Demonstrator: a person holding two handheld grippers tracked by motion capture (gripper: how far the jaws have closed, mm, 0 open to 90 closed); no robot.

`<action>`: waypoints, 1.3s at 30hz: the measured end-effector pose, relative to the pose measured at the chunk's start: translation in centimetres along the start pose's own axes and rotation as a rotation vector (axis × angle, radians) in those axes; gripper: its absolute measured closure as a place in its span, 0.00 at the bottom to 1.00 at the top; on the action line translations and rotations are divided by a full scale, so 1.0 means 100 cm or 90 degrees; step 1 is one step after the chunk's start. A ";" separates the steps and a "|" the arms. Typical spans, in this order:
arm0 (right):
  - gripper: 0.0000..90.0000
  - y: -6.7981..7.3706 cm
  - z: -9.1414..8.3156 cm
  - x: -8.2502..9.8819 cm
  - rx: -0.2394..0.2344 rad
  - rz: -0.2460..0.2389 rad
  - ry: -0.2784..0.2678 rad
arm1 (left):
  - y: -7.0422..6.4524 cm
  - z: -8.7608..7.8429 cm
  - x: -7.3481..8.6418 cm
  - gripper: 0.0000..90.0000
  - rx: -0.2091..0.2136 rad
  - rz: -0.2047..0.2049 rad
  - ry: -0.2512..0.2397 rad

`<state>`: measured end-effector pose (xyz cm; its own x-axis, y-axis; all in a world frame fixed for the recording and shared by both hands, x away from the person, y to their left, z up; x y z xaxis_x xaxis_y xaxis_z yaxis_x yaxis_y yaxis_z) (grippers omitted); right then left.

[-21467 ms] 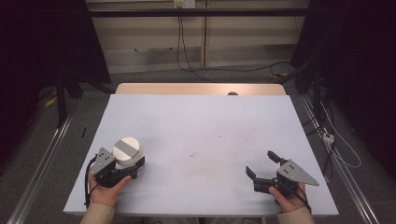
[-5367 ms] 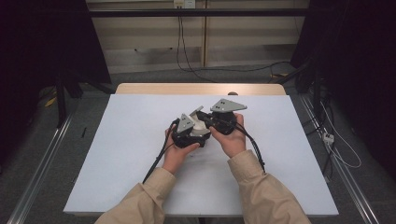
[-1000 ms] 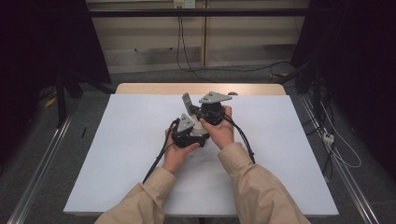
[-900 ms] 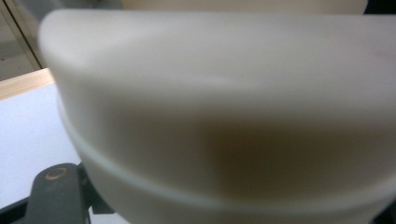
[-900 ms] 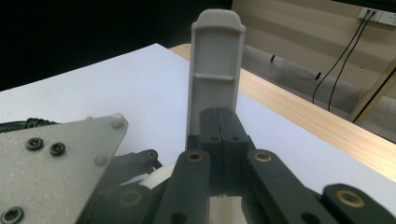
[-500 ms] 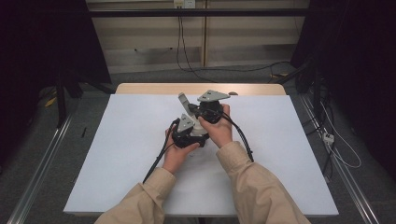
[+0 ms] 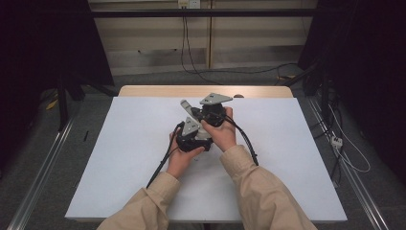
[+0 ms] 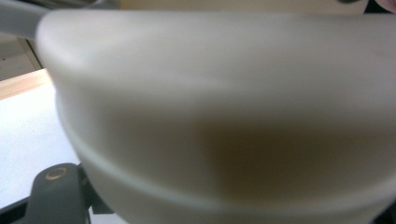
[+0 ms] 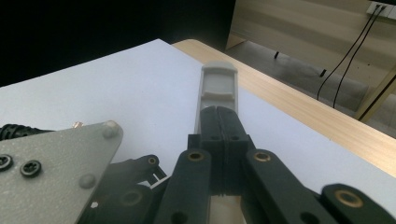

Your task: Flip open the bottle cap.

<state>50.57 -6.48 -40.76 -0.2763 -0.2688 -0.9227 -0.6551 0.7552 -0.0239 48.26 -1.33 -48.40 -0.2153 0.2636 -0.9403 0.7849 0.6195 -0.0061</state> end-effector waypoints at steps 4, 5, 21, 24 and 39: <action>1.00 0.000 0.000 0.000 0.003 -0.002 0.002 | 0.000 0.000 0.000 0.21 -0.001 -0.001 -0.001; 1.00 0.000 0.000 0.000 0.003 -0.002 0.002 | 0.000 0.000 0.000 0.21 -0.001 0.000 0.000; 0.81 -0.003 -0.009 0.002 0.005 0.015 -0.020 | -0.002 -0.003 0.000 0.12 0.019 -0.017 0.010; 0.77 -0.005 -0.014 0.003 0.006 0.018 -0.025 | -0.003 -0.006 -0.001 0.10 0.030 -0.038 0.017; 0.29 -0.001 -0.052 0.018 -0.012 0.044 -0.033 | -0.004 -0.045 -0.001 0.08 0.062 -0.055 0.032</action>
<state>46.51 -10.17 -40.38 -0.2847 -0.1842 -0.9407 -0.6484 0.7598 0.0475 45.34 1.76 -46.77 -0.3124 0.2507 -0.9163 0.8140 0.5678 -0.1222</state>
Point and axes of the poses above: each handheld gripper's, and its own axes: z roughly forward along the jaws, x roughly out of its underside, y roughly to its left, the point moved 6 cm from there along z, roughly forward along the jaws, and after that the axes turned 2 degrees about -y, right-handed, at the moved point
